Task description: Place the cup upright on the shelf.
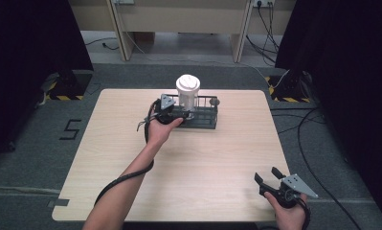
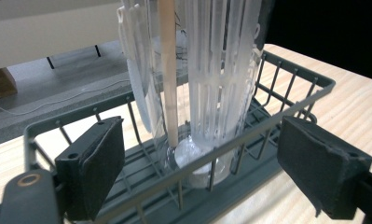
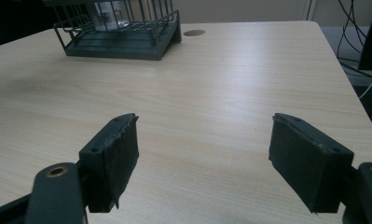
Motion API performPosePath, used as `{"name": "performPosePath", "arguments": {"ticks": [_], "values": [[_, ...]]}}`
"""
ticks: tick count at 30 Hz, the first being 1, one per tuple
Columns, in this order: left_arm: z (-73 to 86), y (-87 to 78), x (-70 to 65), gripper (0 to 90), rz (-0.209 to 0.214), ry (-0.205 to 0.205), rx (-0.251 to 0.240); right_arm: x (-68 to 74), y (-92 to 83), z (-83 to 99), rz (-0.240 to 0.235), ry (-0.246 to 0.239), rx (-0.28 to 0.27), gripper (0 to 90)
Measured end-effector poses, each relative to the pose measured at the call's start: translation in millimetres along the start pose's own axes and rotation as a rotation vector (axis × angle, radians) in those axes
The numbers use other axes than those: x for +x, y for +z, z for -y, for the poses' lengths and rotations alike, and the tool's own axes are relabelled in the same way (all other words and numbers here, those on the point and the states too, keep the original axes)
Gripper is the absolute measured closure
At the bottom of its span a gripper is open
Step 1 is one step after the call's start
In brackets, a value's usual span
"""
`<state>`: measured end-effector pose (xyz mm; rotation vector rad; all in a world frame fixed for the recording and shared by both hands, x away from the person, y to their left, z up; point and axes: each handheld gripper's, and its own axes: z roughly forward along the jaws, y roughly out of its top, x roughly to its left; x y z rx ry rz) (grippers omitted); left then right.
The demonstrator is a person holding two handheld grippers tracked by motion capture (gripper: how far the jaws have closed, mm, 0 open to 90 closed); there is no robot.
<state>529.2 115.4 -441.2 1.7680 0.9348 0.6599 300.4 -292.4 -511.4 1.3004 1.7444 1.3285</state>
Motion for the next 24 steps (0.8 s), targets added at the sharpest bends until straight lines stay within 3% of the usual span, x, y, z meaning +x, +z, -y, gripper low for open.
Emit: {"name": "performPosePath", "arguments": {"ticks": [17, 24], "values": [[10.3, -34.6, 5.4, 14.6, -0.002, 0.033, -0.012, 0.0, 0.0, 0.1, 0.006, -0.005, 0.004, 24.5], [15.4, -48.3, 7.8, 14.6, 0.002, 0.023, -0.022, 0.3, 0.2, 0.1, 0.007, -0.004, 0.007, 24.5]]}}
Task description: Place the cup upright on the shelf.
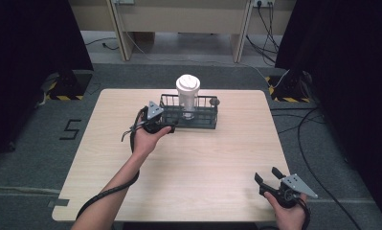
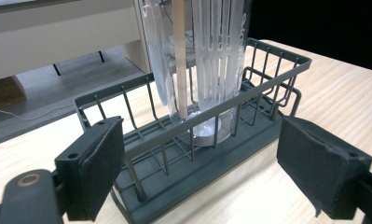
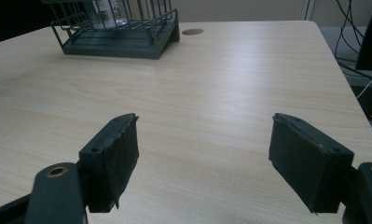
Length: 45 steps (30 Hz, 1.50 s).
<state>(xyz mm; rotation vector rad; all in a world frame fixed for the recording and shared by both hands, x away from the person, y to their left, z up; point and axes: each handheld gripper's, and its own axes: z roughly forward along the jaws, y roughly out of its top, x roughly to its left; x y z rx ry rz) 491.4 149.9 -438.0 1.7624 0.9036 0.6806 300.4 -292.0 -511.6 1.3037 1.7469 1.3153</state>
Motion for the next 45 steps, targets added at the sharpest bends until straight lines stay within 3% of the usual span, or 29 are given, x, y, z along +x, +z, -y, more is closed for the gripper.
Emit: {"name": "performPosePath", "arguments": {"ticks": [20, 45], "values": [[8.3, -30.4, 5.7, 14.8, -0.013, 0.002, -0.025, -0.2, -0.2, -0.1, 0.006, -0.013, 0.001, 24.4], [37.5, -75.1, 12.9, 14.8, -0.034, -0.008, -0.026, 0.8, -0.5, -0.6, 0.01, -0.013, 0.001, 24.1]]}}
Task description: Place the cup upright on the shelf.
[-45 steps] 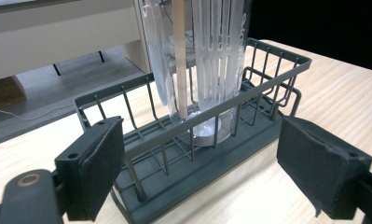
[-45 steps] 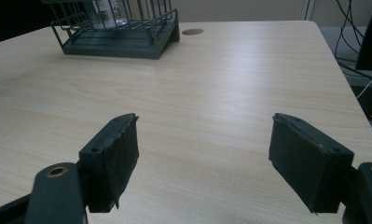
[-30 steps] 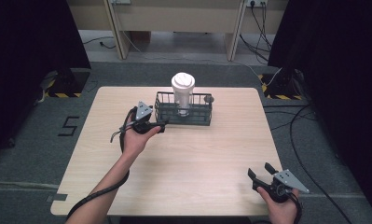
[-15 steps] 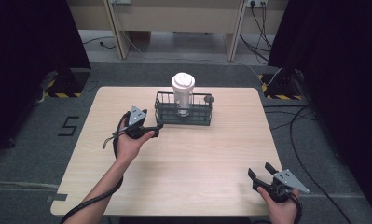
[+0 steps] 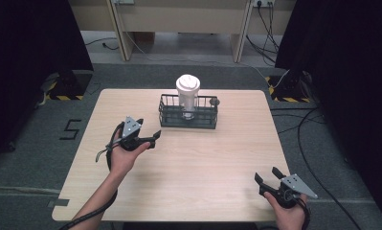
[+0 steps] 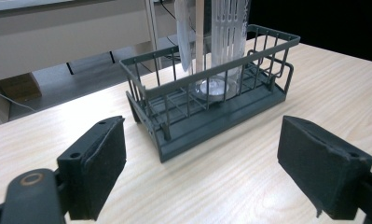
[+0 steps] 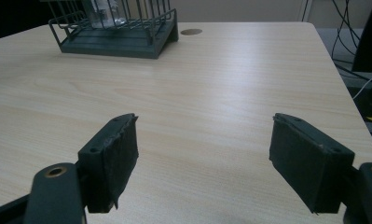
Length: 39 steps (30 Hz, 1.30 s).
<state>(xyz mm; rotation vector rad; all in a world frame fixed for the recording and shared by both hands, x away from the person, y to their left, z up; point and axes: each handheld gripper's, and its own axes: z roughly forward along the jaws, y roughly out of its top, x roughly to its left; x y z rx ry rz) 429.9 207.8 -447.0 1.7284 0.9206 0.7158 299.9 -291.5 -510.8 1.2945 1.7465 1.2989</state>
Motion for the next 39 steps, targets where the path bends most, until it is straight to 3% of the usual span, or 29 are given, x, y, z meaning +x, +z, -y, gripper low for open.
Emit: {"name": "performPosePath", "arguments": {"ticks": [14, 39], "values": [[23.1, -33.1, 9.4, 14.8, -0.029, -0.033, -0.013, 0.0, -0.3, -0.2, 0.003, -0.006, -0.001, 23.9], [77.2, -84.3, 26.5, 14.9, -0.095, -0.116, 0.028, 0.8, 0.0, 0.0, 0.006, 0.0, -0.002, 23.9]]}}
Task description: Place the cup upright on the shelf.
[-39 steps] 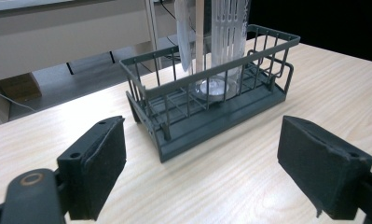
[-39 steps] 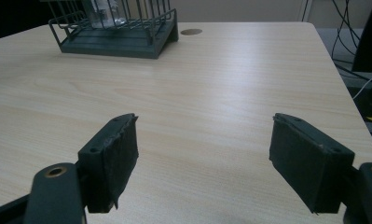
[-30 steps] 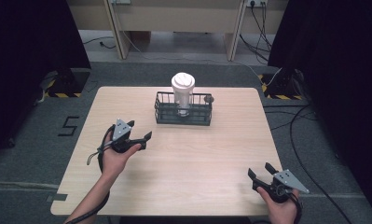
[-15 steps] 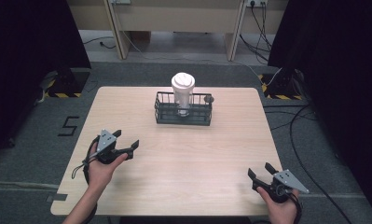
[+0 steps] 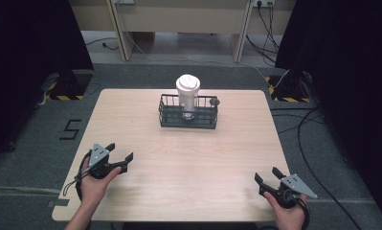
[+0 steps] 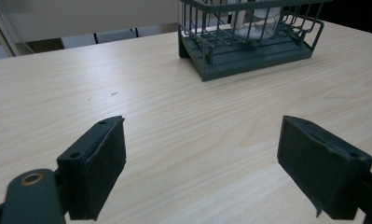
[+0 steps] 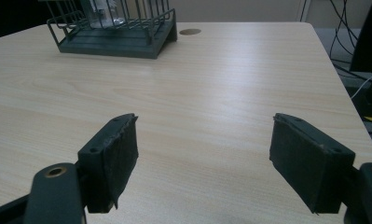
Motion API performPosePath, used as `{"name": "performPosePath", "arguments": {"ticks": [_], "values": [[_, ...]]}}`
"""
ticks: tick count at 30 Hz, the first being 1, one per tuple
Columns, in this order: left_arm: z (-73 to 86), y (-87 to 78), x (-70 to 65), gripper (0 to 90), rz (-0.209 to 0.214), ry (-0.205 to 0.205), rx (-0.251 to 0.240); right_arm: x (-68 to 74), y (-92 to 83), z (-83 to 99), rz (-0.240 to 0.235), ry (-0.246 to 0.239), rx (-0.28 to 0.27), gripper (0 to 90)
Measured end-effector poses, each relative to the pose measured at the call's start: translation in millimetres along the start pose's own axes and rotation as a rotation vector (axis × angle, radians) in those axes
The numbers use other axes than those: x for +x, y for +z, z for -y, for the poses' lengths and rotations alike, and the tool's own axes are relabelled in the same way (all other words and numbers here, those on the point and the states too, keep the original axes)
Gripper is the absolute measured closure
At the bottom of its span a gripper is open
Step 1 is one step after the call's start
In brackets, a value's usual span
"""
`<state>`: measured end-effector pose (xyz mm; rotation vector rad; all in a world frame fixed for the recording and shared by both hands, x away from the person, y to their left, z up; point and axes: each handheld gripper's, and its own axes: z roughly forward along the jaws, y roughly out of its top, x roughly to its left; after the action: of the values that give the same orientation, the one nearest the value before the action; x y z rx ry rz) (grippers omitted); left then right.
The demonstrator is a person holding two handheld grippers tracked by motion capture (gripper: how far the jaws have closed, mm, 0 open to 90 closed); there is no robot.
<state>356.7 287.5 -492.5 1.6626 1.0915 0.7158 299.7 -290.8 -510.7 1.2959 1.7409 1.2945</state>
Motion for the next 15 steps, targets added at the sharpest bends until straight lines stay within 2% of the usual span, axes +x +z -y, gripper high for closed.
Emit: {"name": "performPosePath", "arguments": {"ticks": [2, 6, 11, 15], "values": [[6.5, -2.9, 1.9, 15.0, -0.005, -0.023, 0.004, -0.2, 0.2, 0.1, 0.0, 0.0, 0.001, 23.9], [19.4, -7.6, 4.6, 15.1, -0.017, -0.041, 0.022, -0.7, 0.8, 0.1, 0.002, -0.006, 0.0, 24.0], [24.9, -10.8, 6.8, 15.4, -0.031, -0.046, 0.026, -0.1, 1.0, 0.0, 0.002, -0.01, 0.001, 24.0], [29.0, -11.9, 5.0, 16.0, -0.035, -0.077, 0.014, 0.0, 0.6, -0.3, 0.004, -0.012, -0.001, 23.8]]}}
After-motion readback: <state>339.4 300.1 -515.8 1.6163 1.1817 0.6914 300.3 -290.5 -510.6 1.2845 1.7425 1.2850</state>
